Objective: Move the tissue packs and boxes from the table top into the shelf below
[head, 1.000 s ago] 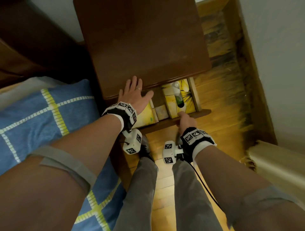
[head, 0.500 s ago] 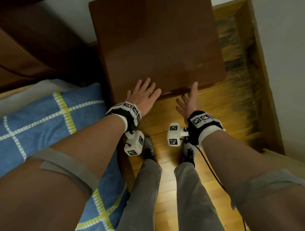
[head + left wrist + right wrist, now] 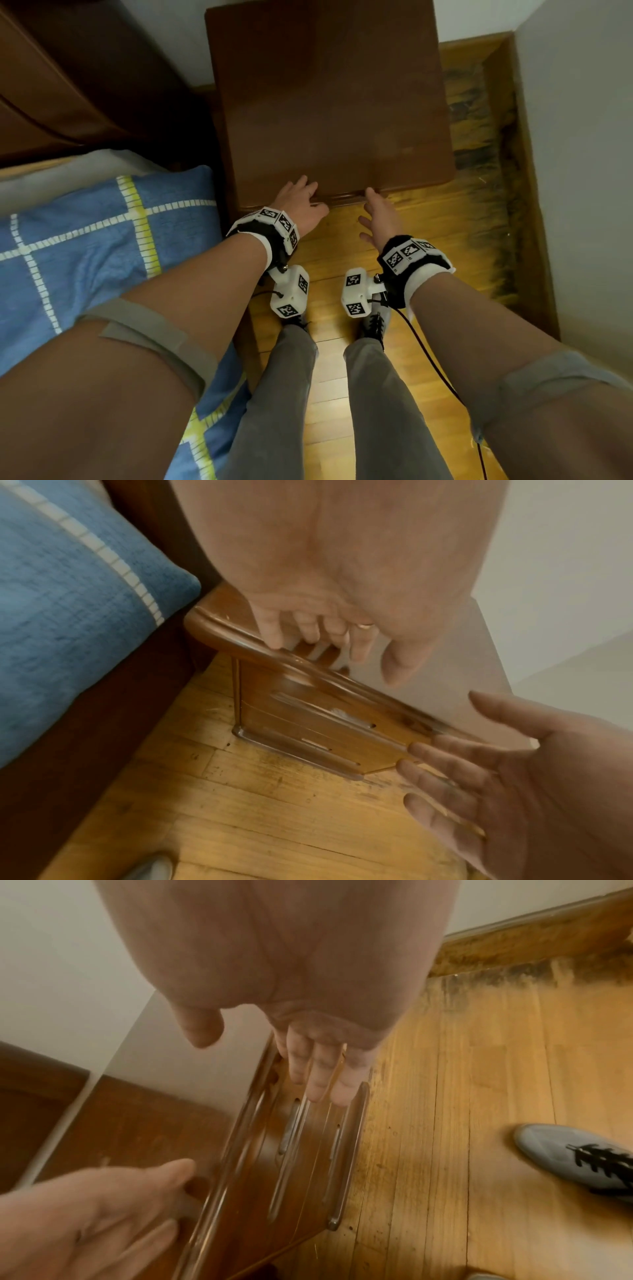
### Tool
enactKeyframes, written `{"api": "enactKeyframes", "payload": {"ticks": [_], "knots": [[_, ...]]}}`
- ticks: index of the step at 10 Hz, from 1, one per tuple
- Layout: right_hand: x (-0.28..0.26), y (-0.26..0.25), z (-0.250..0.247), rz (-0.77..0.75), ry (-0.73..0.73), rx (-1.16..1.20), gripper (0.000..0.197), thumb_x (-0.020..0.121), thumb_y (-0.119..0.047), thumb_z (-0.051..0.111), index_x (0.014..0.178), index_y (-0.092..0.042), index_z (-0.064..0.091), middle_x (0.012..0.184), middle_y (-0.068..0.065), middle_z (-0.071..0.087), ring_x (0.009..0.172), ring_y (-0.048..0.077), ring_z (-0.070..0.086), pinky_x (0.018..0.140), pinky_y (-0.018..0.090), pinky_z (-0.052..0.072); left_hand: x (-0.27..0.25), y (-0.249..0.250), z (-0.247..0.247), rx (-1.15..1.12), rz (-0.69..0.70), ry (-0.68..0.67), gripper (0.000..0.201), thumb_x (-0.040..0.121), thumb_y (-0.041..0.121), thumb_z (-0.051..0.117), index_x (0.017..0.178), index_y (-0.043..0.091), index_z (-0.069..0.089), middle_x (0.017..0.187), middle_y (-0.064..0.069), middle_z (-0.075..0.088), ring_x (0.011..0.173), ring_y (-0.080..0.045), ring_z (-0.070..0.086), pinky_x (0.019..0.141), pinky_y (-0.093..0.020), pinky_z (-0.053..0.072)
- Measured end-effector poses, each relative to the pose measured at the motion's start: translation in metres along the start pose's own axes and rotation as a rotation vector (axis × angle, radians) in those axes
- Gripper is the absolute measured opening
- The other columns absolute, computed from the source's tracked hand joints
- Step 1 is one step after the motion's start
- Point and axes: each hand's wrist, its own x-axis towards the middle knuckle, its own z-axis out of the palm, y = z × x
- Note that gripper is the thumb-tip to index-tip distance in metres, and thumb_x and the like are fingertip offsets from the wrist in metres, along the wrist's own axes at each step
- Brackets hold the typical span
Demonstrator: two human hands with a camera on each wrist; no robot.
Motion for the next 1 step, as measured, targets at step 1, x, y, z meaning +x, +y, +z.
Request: {"api": "enactKeyframes", "payload": {"ticks": [1], "knots": [[-0.0154,-0.0002,-0.0127,-0.024,0.029,-0.179,0.070,0.084,-0.044,0.067,0.145,-0.023,0.040,0.144,0.008,0.050,0.127,0.028,0.052,0.105,0.050,0.044,-0.0291,0.0058,-0.0011,-0.121,-0.052,0.043,0.056,0.096,0.033,0.049,0.150,0.026,0.033,0.166,0.001,0.008,0.149,-0.028,0.022,0.107,-0.031,0.032]]}}
